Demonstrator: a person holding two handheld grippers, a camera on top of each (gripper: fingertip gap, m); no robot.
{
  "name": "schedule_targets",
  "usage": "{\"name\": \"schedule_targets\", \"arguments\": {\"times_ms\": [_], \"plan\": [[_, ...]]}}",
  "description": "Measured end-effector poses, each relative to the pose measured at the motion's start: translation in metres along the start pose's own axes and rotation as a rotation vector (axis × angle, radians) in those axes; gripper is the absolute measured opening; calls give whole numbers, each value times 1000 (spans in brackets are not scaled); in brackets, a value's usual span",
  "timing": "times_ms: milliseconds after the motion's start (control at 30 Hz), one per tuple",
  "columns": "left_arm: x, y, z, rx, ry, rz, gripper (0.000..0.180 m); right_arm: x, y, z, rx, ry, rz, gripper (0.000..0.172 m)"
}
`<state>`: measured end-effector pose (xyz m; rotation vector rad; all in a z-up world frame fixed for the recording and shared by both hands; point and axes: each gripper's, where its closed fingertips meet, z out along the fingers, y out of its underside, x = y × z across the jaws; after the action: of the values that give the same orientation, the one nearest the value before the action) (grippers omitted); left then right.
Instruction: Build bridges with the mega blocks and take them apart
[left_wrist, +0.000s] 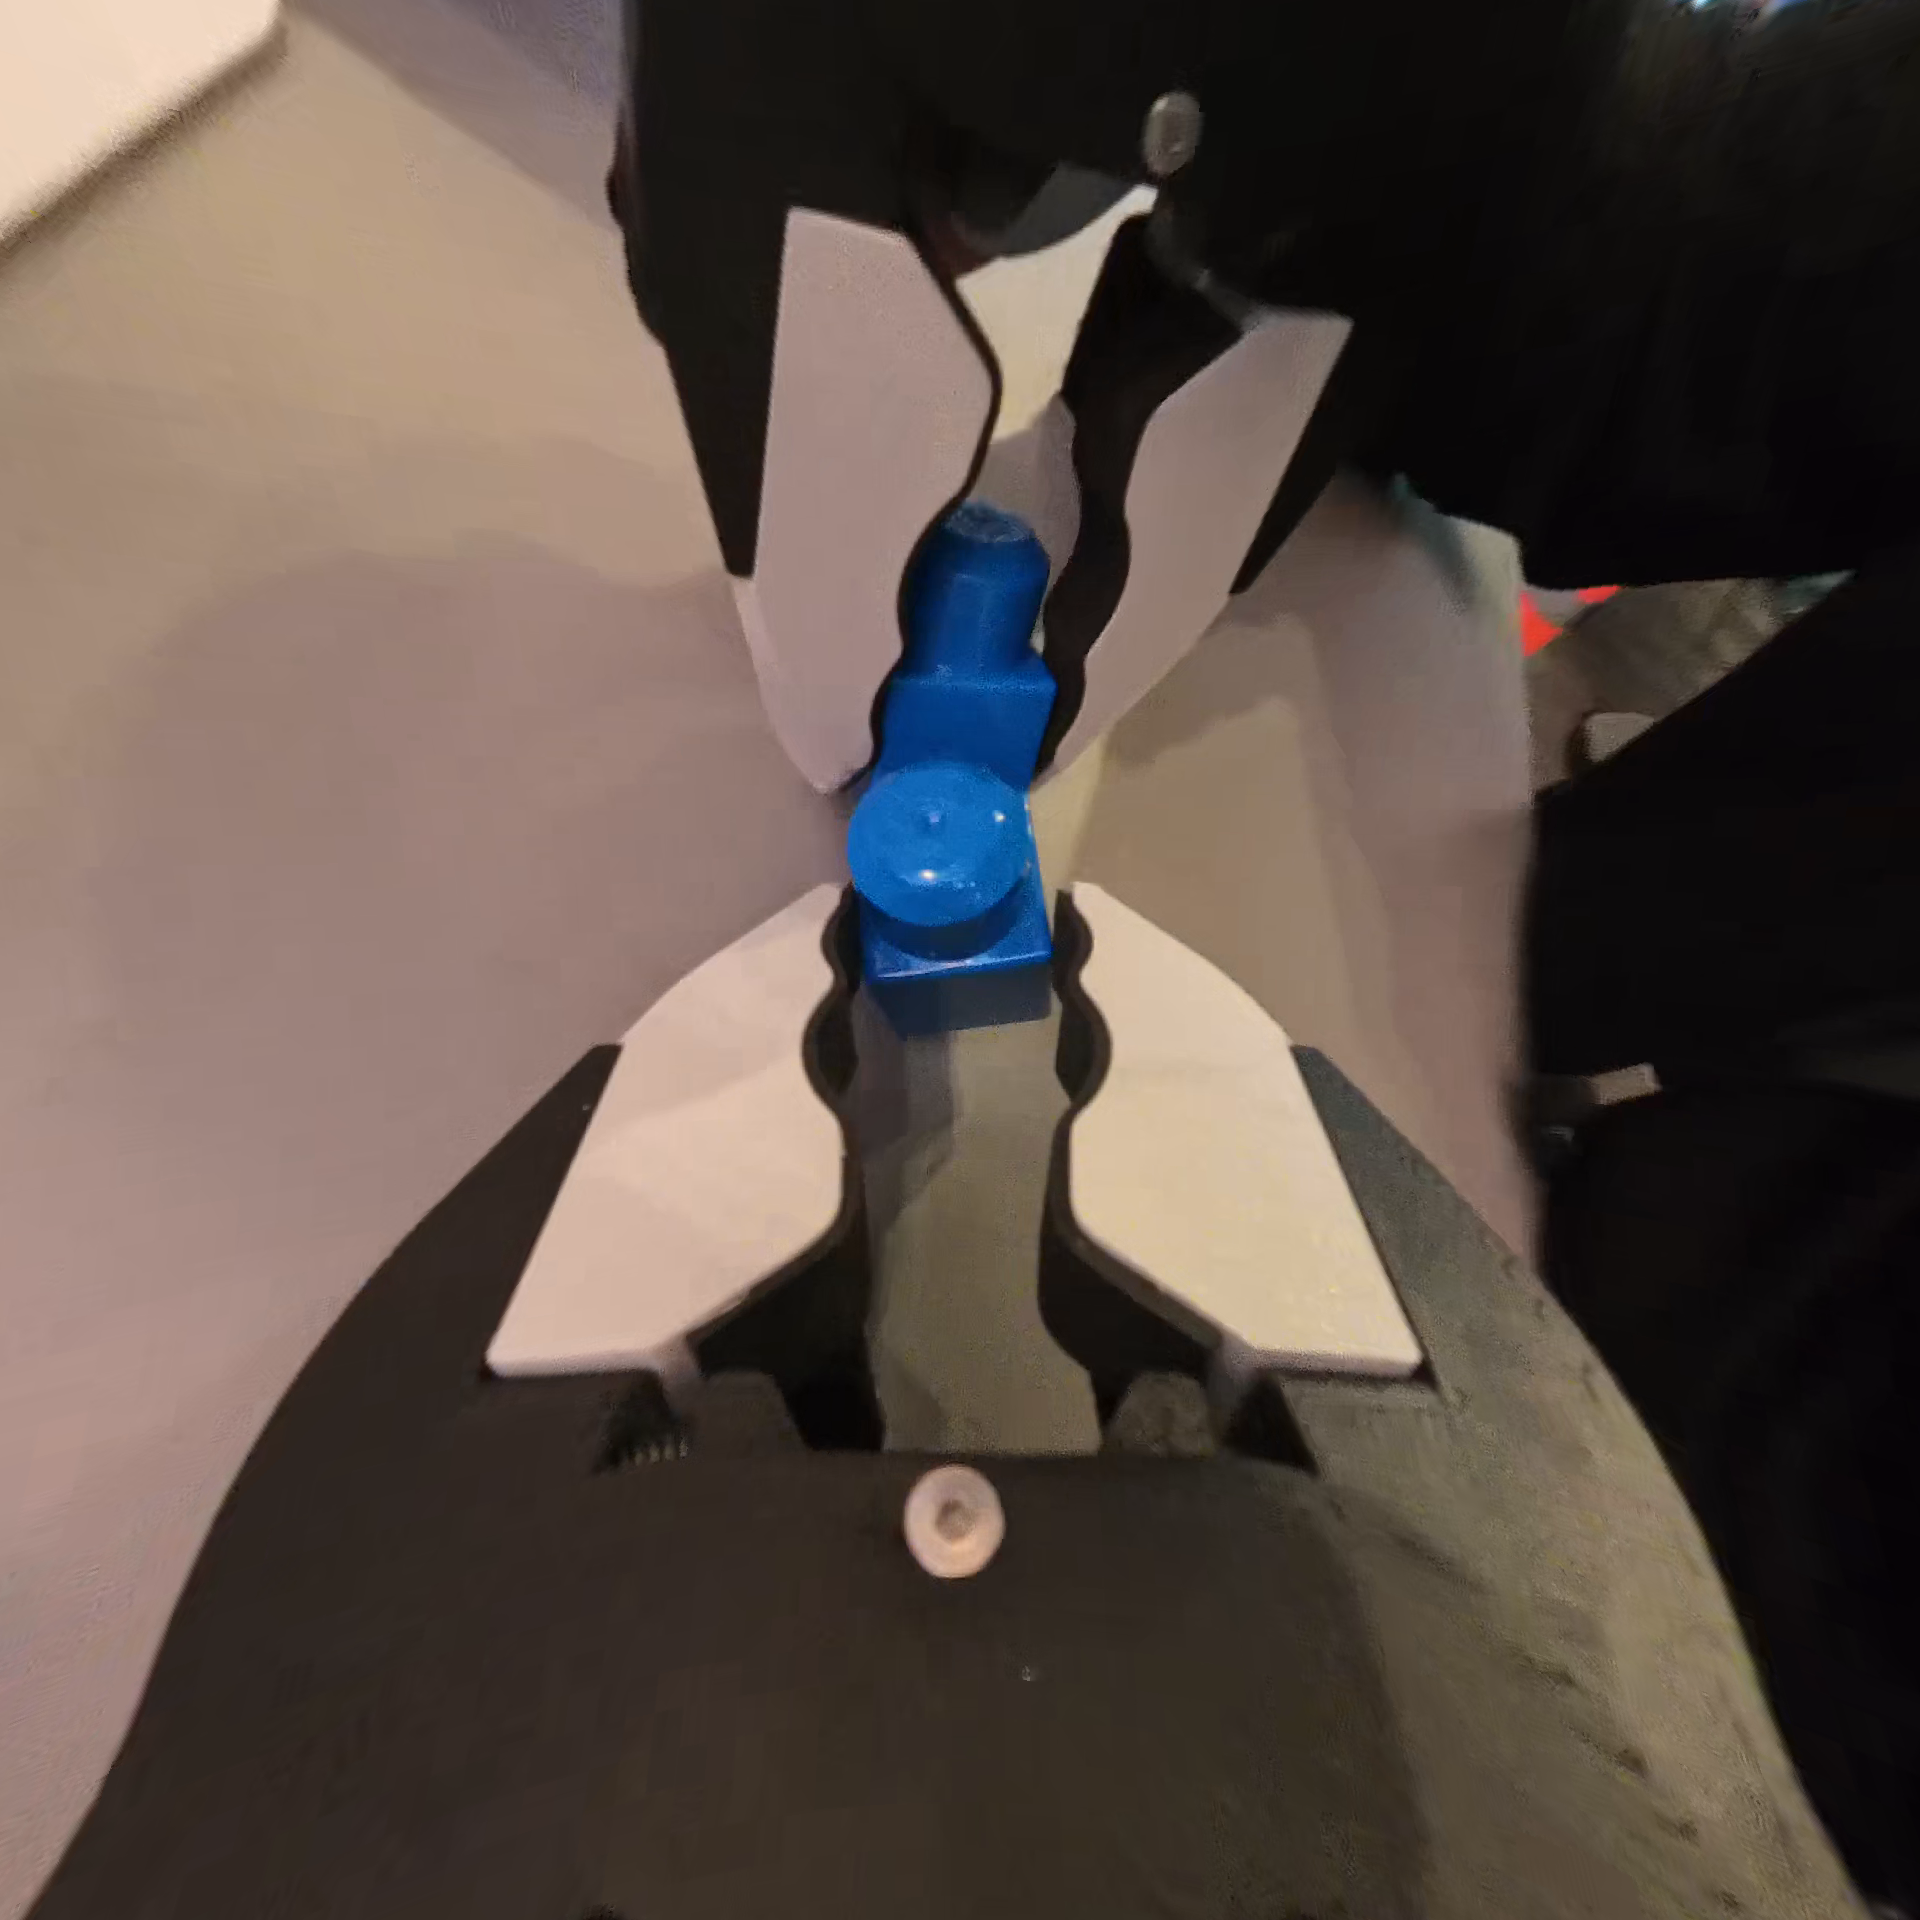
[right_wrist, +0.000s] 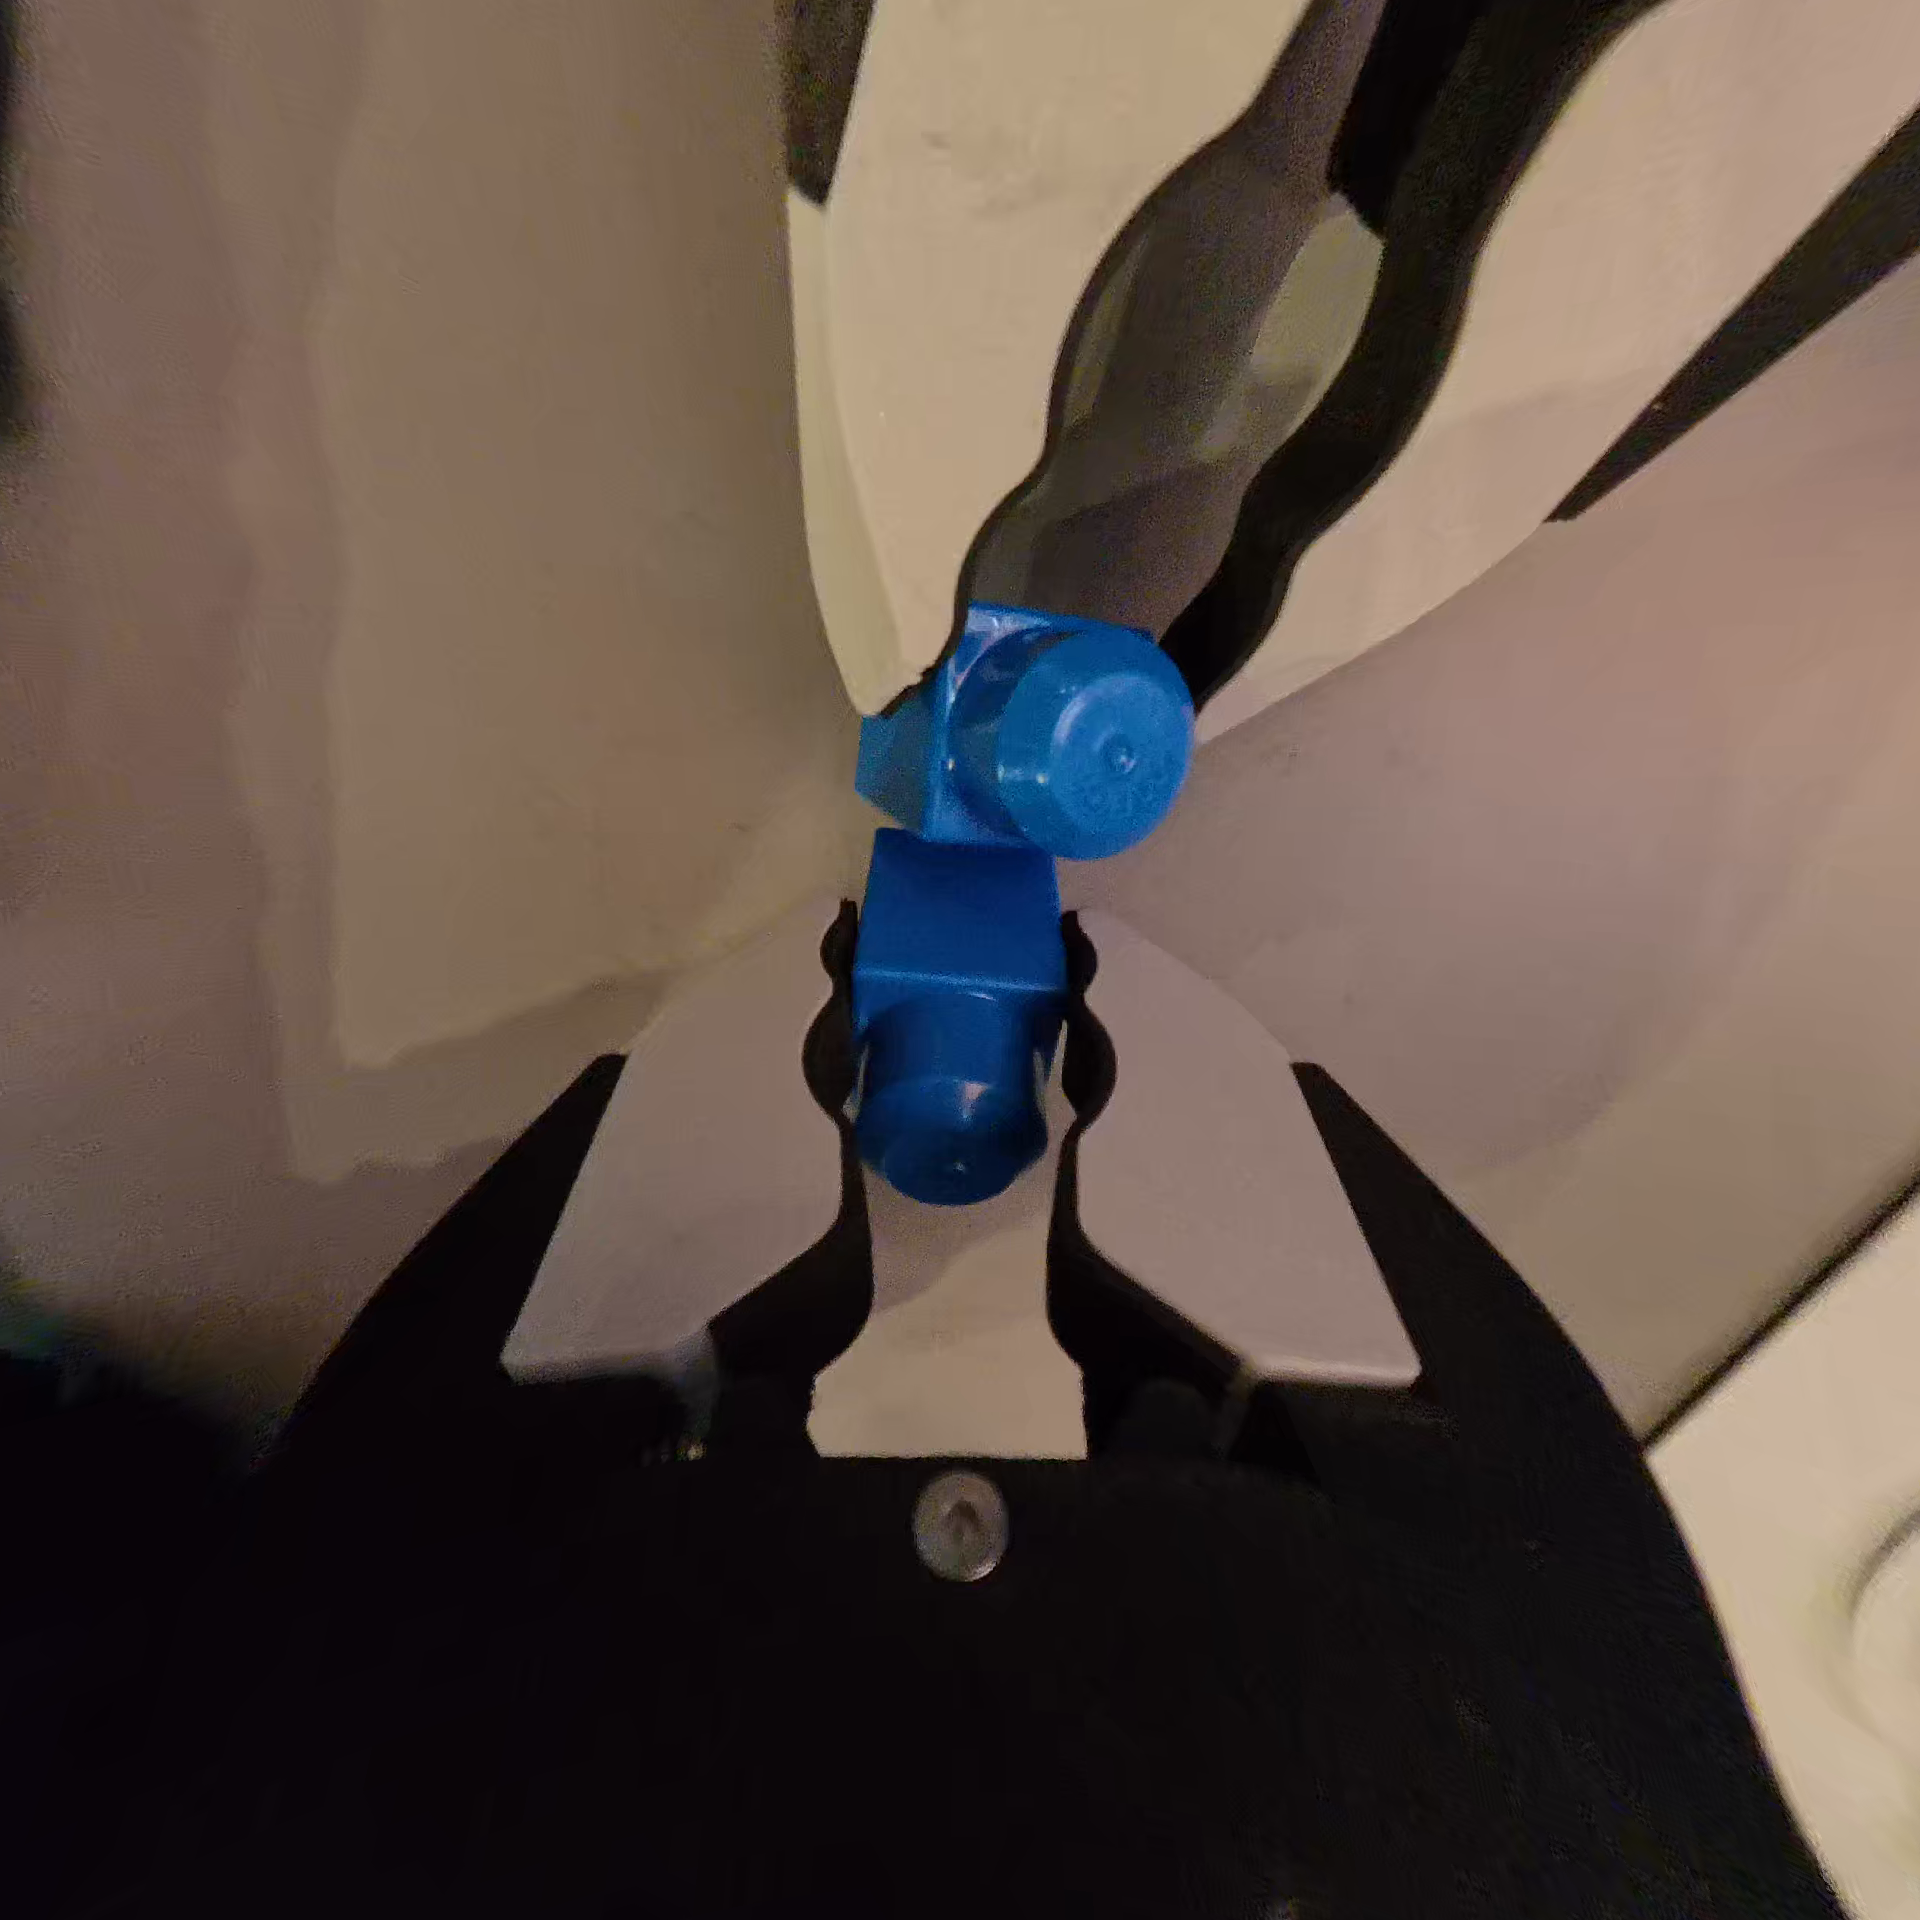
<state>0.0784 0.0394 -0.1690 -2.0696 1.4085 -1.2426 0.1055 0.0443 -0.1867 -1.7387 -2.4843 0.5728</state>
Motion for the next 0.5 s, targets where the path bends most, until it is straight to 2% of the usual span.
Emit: {"name": "schedule_targets", "arguments": {"times_ms": [133,200,300,367,500], "plan": [[-9,0,5,-14,36,-62,35,5,5,7,-49,-68,22,36],[-17,-2,3,-23,-13,-39,38,10,3,9,-54,-63,16,37],[-30,-4,0,-37,-78,-24,49,17,1,11,-33,-57,22,50],[-38,-6,-2,-30,-123,-15,58,22,2,10,-17,-41,22,51],[-46,-8,-7,-22,-196,23,62,32,2,2,8,22,36,56]]}}
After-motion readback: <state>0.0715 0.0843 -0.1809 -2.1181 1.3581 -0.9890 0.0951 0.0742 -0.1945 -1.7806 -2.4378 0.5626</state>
